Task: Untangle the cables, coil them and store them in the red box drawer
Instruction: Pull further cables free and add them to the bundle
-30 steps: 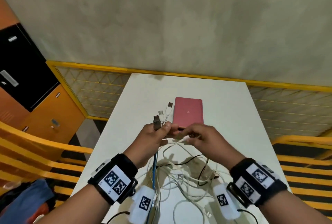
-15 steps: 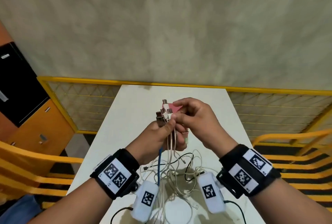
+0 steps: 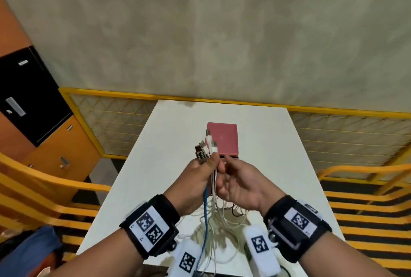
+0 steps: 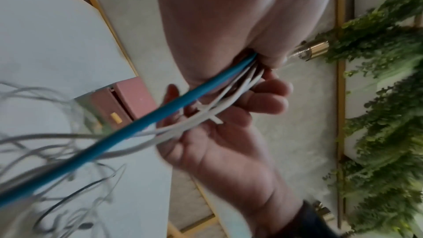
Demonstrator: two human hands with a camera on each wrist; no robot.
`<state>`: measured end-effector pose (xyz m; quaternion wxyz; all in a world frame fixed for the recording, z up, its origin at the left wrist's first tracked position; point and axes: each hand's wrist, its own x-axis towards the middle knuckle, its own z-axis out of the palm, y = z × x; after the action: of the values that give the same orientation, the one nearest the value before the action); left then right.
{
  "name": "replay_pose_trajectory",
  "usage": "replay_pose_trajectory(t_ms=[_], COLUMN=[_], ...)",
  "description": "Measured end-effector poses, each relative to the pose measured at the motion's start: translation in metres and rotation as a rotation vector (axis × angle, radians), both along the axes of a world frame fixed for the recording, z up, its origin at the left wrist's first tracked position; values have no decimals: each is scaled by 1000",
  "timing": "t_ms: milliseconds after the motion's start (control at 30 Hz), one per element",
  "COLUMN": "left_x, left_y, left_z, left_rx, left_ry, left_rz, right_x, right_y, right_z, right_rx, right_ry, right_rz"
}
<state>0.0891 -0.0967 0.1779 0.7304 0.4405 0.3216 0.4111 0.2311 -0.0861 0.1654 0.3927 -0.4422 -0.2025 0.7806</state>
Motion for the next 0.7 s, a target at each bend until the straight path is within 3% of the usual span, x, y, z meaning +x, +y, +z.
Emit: replay_pose_trajectory(t_ms=[200,367,467,500,567,633,700], left_x=[-34,-78,-95,-96,-89,-67,-38], left_y=[-22,-40,-47,-48,-44,-35,-19], left_z=[-33,-45,-35,-30,-18,-4,12], left_rx=[-225,-265,-180,-152,-90,-5,67], left_ry=[95,385,638,650,507,314,281], left_rz=[-85,-433,-662,-677,-571,-307,10], right_x=[23,36,45,47,45,36,22], right_y=[22,38,41,40,35,28,20], right_z=[6,9,7,5,0,-4,-6], right_rx=[-19,-54,-55,-57,-44,0,45], right_ry=[26,84,107,106,77,52,54], right_rz=[-144,-292,-387,-404,-382,-298,-199])
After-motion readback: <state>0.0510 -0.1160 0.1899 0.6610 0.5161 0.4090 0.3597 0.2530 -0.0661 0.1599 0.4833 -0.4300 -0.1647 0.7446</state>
